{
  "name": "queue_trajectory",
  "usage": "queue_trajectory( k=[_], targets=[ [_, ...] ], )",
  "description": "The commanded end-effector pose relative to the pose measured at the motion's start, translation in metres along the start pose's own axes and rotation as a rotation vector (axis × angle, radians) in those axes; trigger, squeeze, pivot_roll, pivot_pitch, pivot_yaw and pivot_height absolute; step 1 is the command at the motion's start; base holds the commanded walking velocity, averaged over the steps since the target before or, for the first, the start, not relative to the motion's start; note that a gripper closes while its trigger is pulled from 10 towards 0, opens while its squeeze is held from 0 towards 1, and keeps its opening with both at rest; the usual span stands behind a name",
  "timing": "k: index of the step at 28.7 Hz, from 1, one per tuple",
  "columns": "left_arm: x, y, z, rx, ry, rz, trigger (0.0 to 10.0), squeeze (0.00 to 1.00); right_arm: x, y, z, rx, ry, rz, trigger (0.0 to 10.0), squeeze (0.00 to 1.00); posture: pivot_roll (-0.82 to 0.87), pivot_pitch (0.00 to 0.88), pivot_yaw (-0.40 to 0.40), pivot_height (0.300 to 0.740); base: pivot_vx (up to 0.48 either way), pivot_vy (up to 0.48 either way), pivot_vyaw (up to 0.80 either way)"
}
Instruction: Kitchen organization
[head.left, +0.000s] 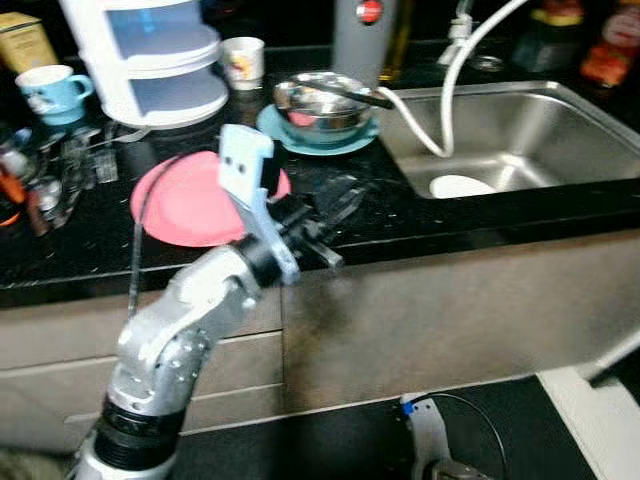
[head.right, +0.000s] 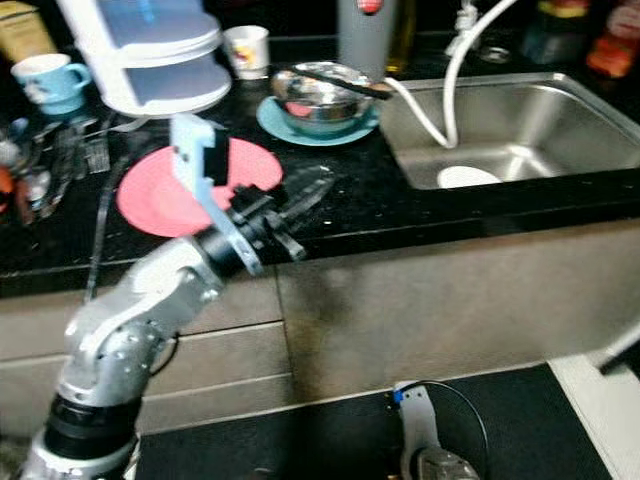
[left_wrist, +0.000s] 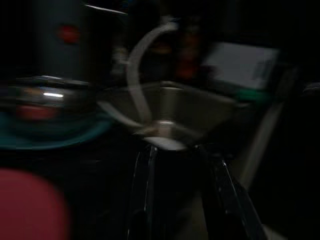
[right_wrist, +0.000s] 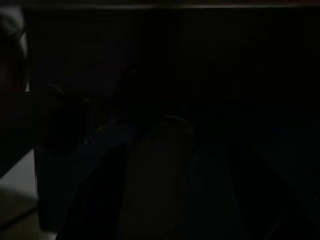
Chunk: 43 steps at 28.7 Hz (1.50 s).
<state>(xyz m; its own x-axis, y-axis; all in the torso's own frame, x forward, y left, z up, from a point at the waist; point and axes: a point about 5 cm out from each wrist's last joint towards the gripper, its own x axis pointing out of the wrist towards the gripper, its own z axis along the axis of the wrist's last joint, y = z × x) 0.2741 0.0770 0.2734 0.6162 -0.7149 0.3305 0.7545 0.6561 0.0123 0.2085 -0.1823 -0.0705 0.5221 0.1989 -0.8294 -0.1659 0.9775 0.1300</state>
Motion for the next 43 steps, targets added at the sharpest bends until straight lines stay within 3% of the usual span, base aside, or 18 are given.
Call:
queue_trajectory(
  k=[1,2,3,4,5,6,7,14,20,22,32,43],
  targets=[
    [0.0,0.007,-0.001,0.105,0.038,0.037,10.0,0.0,0.0,0.0,-0.003,0.008,0.011,0.006,10.0,0.0,0.07,0.095,0.006,0.74,0.0,0.0,0.79],
    [-0.001,0.014,-0.002,0.196,0.074,0.064,10.0,0.0,0.0,0.0,-0.003,0.004,0.012,0.007,10.0,0.0,0.07,0.095,0.006,0.74,0.0,0.0,0.79],
    [-0.001,0.014,-0.002,0.196,0.074,0.064,10.0,0.0,0.0,0.0,-0.003,0.004,0.012,0.007,10.0,0.0,0.07,0.095,0.006,0.74,0.0,0.0,0.79],
    [-0.002,0.019,-0.002,0.259,0.099,0.079,10.0,0.0,0.0,0.0,-0.003,0.002,0.013,0.008,10.0,0.0,0.08,0.095,0.005,0.74,0.0,0.0,0.79],
    [-0.007,0.03,-0.002,0.385,0.148,0.109,10.0,0.0,0.0,0.0,-0.003,-0.002,0.014,0.01,10.0,0.0,0.08,0.096,0.004,0.74,0.0,0.0,0.79],
    [-0.007,0.03,-0.002,0.385,0.148,0.109,10.0,0.0,0.0,0.0,-0.003,-0.002,0.014,0.01,10.0,0.0,0.08,0.096,0.004,0.74,0.0,0.0,0.79],
    [-0.01,0.037,0.0,0.463,0.167,0.127,10.0,0.0,0.0,0.0,-0.003,-0.002,0.014,0.011,10.0,0.0,0.08,0.096,0.003,0.74,0.0,0.0,0.79],
    [-0.017,0.05,0.002,0.623,0.221,0.172,10.0,0.0,-0.001,-0.001,-0.003,-0.003,0.016,0.012,10.0,0.0,0.08,0.098,-0.002,0.74,0.0,0.0,0.79],
    [-0.02,0.052,0.003,0.729,0.262,0.103,10.0,0.03,-0.001,-0.003,-0.004,0.022,0.01,-0.009,10.0,0.0,0.08,0.098,-0.012,0.74,0.0,0.0,0.34],
    [-0.02,0.048,0.003,0.75,0.278,0.037,10.0,1.0,-0.001,-0.003,-0.004,0.031,0.005,-0.014,10.0,0.0,0.08,0.098,-0.015,0.74,0.0,0.0,0.0],
    [-0.01,0.025,-0.004,0.775,0.284,-0.204,10.0,1.0,-0.001,-0.002,-0.003,0.039,0.001,-0.011,10.0,0.0,0.07,0.095,-0.014,0.74,0.0,0.0,0.0],
    [0.005,0.018,-0.009,0.768,0.278,-0.287,10.0,1.0,-0.001,-0.001,-0.003,0.046,-0.004,-0.005,10.0,0.0,0.06,0.098,-0.011,0.74,0.0,0.0,0.0]
  ],
)
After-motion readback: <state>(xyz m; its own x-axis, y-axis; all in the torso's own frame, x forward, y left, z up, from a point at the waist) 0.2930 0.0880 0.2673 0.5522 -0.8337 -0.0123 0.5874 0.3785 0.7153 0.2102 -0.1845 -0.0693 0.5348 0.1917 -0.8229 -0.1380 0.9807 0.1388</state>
